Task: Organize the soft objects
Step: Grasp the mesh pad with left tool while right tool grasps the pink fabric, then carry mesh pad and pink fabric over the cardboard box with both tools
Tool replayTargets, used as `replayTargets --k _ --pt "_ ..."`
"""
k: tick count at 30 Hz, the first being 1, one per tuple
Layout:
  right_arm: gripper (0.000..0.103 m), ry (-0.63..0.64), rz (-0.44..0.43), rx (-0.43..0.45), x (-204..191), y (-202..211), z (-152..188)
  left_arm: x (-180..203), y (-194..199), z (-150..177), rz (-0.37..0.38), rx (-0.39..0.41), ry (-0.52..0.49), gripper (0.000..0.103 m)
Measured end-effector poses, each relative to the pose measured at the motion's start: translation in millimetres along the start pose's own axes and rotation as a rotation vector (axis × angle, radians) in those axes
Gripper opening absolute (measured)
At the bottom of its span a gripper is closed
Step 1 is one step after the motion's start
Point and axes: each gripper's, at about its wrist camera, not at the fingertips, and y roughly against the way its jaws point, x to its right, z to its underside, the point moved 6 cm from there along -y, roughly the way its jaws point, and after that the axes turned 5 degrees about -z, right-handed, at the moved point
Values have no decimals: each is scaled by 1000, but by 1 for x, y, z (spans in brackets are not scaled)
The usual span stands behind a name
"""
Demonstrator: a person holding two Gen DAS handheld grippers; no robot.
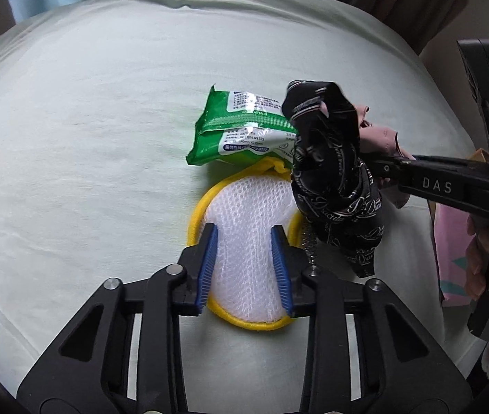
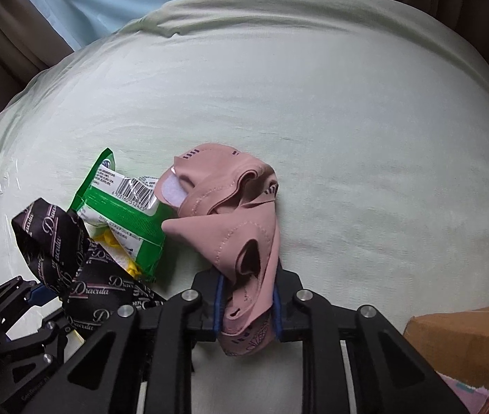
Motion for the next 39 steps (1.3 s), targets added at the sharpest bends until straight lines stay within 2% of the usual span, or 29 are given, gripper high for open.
replayTargets --k 2,14,23,27,32,39 --pt "19 -1 -2 6 1 4 2 -5 5 -1 23 4 26 12" --pt "19 -9 -6 41 4 22 3 -2 23 -1 29 27 16 11" --pt "19 -11 -14 82 -3 49 2 -5 67 -13 15 81 17 11" --pt "19 -29 -21 125 -9 85 -2 -3 102 -24 13 123 20 11" --pt "19 -58 -30 192 -22 150 0 8 163 -43 13 186 -1 11" --pt "19 -110 -28 273 -37 250 21 45 249 -60 32 233 -64 11"
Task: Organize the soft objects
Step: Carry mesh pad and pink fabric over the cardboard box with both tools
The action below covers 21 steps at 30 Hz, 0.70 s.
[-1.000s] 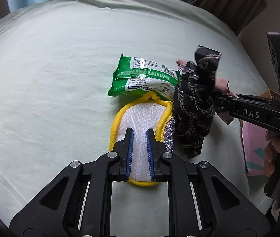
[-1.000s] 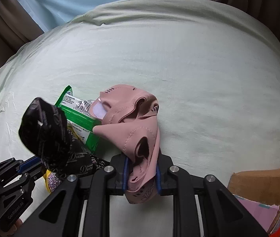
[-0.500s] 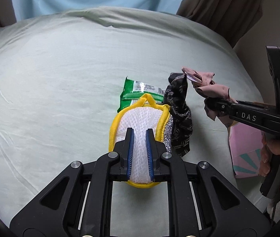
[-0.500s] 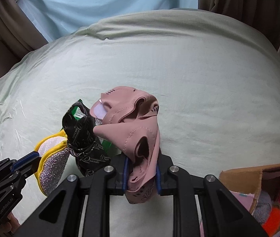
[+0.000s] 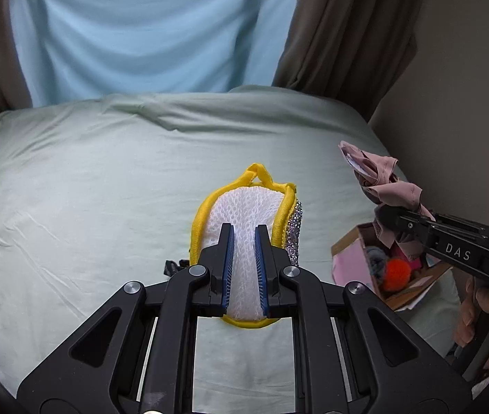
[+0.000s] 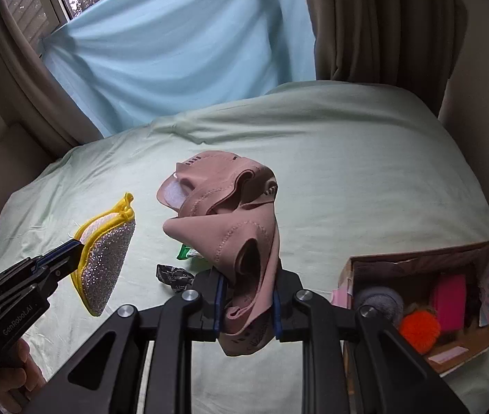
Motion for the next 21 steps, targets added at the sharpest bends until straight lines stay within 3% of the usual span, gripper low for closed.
replayTargets --k 5,11,21 --pt "19 -52 34 26 11 65 5 47 42 -17 54 6 -43 11" --pt "19 -127 77 34 61 121 20 125 62 -24 105 8 -113 11" --pt "19 -145 153 -37 193 154 33 264 19 -9 136 -56 -103 11"
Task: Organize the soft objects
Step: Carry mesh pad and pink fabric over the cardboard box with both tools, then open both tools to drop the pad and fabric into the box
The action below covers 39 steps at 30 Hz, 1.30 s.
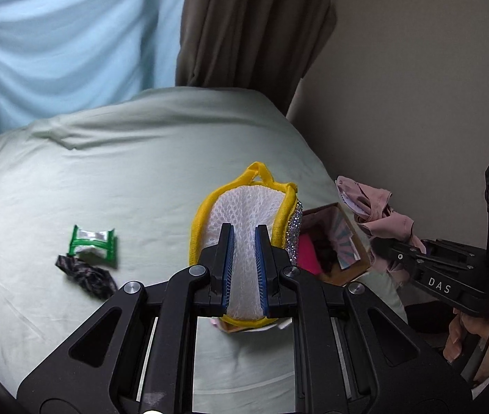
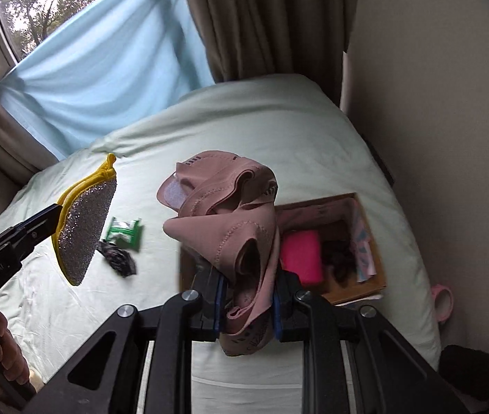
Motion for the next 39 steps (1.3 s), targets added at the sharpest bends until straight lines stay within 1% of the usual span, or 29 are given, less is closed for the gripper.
replayTargets --k 5,8,10,13,19,23,26,27,28,29,30,31,33,35,39 --pt "19 5 18 -82 61 -26 -1 49 -59 8 4 -76 34 11" --pt "19 -4 19 -135 91 -47 0 70 -93 18 -5 -128 45 11" --pt "19 -19 14 -174 107 -64 2 77 -113 24 -16 -160 47 11" --pt "19 -44 -2 -219 122 -87 6 84 -146 31 -39 -208 46 11" --pt "19 -99 -41 -290 140 -124 13 84 -192 46 -78 -301 27 11" --pt "19 -147 -57 -319 144 -141 15 88 -209 49 -103 -341 -15 11" --pt "20 -186 -74 -337 146 -148 15 91 -213 50 -128 -352 -52 11" --pt "27 -198 -78 -348 146 -152 16 89 -213 50 -131 -350 -62 16" --pt "34 -207 -85 -359 147 -157 16 90 -212 49 -129 -341 -70 26" --pt "63 -211 -93 -366 147 -158 15 91 -210 48 -118 -338 -77 63" --pt "97 -214 -102 -361 147 -159 14 91 -208 49 -127 -338 -86 101" --pt "103 -218 -116 -348 146 -158 13 89 -206 50 -142 -327 -97 102" --pt "103 -227 -149 -353 146 -158 12 87 -205 56 -156 -347 -127 103" --pt "103 -228 -153 -355 147 -156 12 84 -206 63 -189 -372 -150 103" --pt "103 -220 -155 -343 147 -151 14 83 -200 67 -178 -377 -146 103"
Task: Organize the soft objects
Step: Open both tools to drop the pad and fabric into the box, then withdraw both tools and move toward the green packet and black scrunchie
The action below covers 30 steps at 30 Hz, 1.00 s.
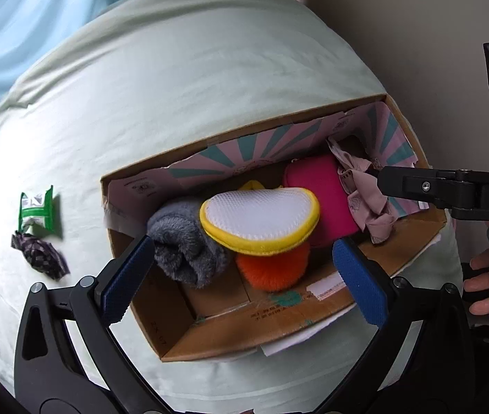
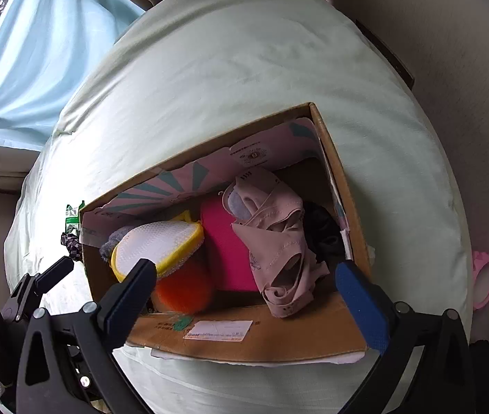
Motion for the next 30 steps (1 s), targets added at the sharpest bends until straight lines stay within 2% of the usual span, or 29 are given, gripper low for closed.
replayTargets --k 7,14,23,30 --pt "103 52 24 65 -12 22 5 -6 30 3 5 36 13 103" --pt "103 102 48 137 -45 59 23 -30 85 15 18 106 72 103" --pt "103 242 89 263 -131 118 67 -95 180 53 5 230 147 103" --pt "103 330 80 372 -215 154 112 -171 246 104 -58 316 237 103"
